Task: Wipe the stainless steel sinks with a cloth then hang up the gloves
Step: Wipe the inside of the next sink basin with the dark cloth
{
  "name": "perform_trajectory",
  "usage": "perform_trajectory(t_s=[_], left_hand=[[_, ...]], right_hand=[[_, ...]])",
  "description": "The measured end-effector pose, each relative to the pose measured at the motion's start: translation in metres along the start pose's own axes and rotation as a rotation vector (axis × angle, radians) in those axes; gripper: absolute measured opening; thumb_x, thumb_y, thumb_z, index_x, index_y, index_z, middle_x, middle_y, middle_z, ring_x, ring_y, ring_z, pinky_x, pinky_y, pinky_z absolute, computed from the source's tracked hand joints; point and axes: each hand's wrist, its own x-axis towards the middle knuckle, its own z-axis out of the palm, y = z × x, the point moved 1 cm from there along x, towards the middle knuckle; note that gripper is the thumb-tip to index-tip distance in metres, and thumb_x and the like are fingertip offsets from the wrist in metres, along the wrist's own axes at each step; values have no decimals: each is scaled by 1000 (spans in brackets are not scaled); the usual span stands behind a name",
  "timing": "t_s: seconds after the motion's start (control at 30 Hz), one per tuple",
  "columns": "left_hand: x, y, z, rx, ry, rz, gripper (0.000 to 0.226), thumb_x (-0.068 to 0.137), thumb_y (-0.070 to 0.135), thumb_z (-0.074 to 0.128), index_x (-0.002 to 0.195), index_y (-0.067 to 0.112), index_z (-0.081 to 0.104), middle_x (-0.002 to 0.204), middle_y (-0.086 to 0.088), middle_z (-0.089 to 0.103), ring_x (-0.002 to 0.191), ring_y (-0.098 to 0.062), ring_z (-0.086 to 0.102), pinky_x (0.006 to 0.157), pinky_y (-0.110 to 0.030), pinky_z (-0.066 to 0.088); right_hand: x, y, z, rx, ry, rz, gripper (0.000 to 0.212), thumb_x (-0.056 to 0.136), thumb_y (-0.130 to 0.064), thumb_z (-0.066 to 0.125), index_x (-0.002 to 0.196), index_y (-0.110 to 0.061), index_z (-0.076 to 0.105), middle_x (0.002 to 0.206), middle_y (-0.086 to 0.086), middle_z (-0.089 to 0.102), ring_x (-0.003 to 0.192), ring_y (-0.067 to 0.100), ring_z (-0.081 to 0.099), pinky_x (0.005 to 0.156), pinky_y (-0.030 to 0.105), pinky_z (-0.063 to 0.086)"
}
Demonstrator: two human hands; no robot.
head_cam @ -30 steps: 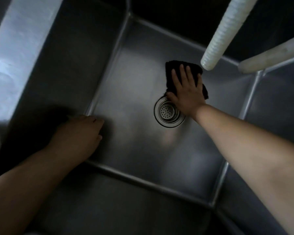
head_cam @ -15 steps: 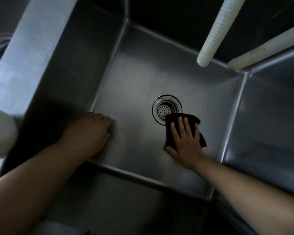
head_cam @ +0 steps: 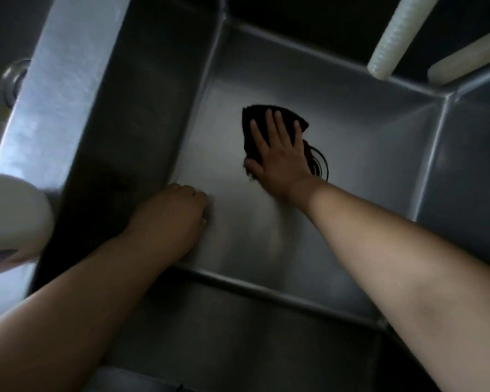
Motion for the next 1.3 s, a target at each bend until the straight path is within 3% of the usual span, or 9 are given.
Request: perform_trajectory(t_s=[0.17,0.33,0.53,0.7,0.8,0.97,1.07,1.17,1.3], left_hand=[[0,-3,-1,-4,20,-35,28,88,29,52,113,16,57,113,-8,58,105,-27,52,84,-35,45],[-3,-4,-1,23,2,-67,23,88,27,52,105,13,58,109,-10,59,102,-29,54,79,-35,46],[-3,-6,1,43,-31,-84,31,89,29,51,116,17,57,116,-8,59,107,-28,55,83,-33,46],[-5,-5,-2,35,-34,-86,29,88,29,52,113,16,58,116,-9,59,107,-29,54,84,-34,46],[-6,-4,-3,26,-17,-83,25,89,29,52,107,13,58,113,-11,59,105,-30,55,82,-35,46],[-7,-3,-5,36,15,-63,21,90,27,51,102,11,57,111,-12,59,103,-31,55,76,-33,44],[-7,-3,-5,32,36,-34,22,90,27,51,104,11,57,111,-13,59,103,-32,54,78,-34,43],[-8,-2,-6,38,45,-36,21,90,25,50,104,11,56,111,-12,58,104,-31,53,78,-33,43],[-9,-1,-5,67,16,-64,19,90,20,50,105,10,56,112,-12,58,104,-31,54,78,-33,43]], right_hand=[[5,-20,0,58,-35,64,77,93,-60,25,151,-19,-5,157,17,-11,144,31,-14,110,54,-13],[-65,-44,14,21,-39,-215,76,92,-54,36,151,-15,8,157,19,3,145,34,-2,112,57,-7],[-156,-13,29,-73,-136,-457,72,87,-51,47,148,-15,28,154,17,23,142,35,19,110,61,16],[-168,60,21,-21,-113,-118,81,82,-39,69,146,-12,27,152,18,24,140,35,11,109,59,9],[-164,94,22,-35,-130,131,80,93,-45,48,146,-20,-7,156,11,-9,141,23,-17,112,46,-13],[-182,79,31,9,-204,306,77,95,-49,35,144,-20,-17,156,13,-18,141,25,-24,109,45,-19],[-207,51,27,-17,-250,126,75,92,-52,33,144,-15,-6,153,20,-11,139,35,-19,110,55,-11],[-224,27,14,-91,-290,-232,77,83,-57,39,141,-8,38,145,29,34,133,46,30,100,67,24],[-227,31,6,-133,-244,-481,77,81,-60,39,143,-15,40,149,18,32,137,33,29,109,61,23]])
